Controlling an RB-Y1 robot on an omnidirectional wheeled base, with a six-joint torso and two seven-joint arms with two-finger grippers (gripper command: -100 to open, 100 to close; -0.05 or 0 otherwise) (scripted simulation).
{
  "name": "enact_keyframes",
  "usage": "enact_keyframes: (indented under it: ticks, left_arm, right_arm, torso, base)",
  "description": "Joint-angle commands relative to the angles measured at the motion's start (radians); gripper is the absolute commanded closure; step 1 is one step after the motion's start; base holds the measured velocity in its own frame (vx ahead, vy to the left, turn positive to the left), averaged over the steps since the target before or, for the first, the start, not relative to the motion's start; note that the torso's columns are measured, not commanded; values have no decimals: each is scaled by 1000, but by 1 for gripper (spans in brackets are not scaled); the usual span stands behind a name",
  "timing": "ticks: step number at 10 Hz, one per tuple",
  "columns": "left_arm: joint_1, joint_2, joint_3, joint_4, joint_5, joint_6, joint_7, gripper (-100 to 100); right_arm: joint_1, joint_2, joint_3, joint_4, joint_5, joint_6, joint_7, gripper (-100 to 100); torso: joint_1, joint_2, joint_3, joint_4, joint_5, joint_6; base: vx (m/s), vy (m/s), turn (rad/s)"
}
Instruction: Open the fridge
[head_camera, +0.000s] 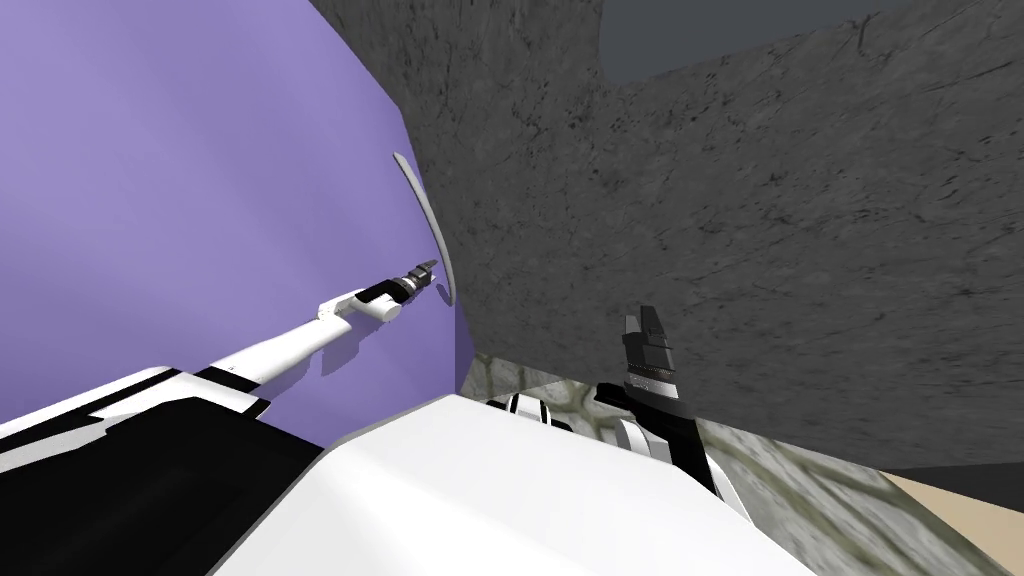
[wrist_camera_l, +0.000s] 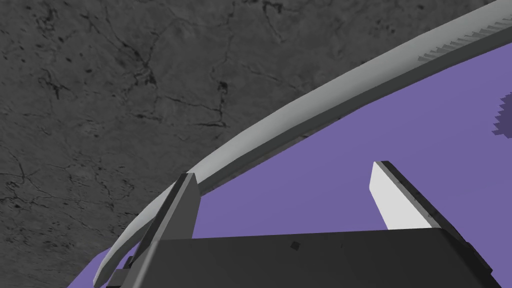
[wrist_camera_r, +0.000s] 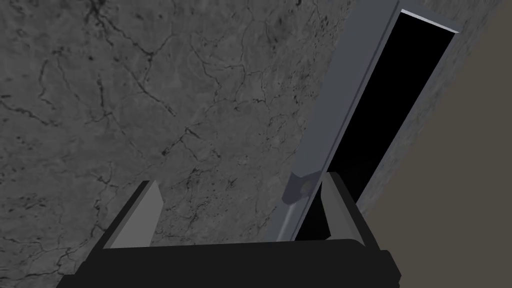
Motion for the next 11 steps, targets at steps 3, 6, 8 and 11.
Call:
enact_keyframes:
  ticks: [3, 6, 8, 11]
  left_arm:
    - [-60, 93, -3, 95, 47, 32, -16, -100]
    - [-85, 156, -2, 156, 90, 62, -28, -100]
    - [-96, 192, -1, 183, 108, 75, -33, -100]
    - [-115, 243, 0, 228, 140, 98, -42, -100]
  right_arm:
    - [0, 0, 0, 0, 0, 0, 0, 0]
    - [0, 0, 0, 0, 0, 0, 0, 0]
    - [0, 0, 0, 0, 0, 0, 0, 0]
    - [0, 0, 0, 0, 0, 0, 0, 0]
  torso:
    - [2, -1, -1, -1, 1, 0]
    - [2, 2, 2, -1, 4, -2]
    - [-6, 8, 10, -2, 9, -4]
    - [-10, 11, 12, -1, 8, -5]
  base:
    - [-15, -5, -139]
    - [-14, -14, -131]
    - [-11, 3, -146]
    - [-10, -7, -84]
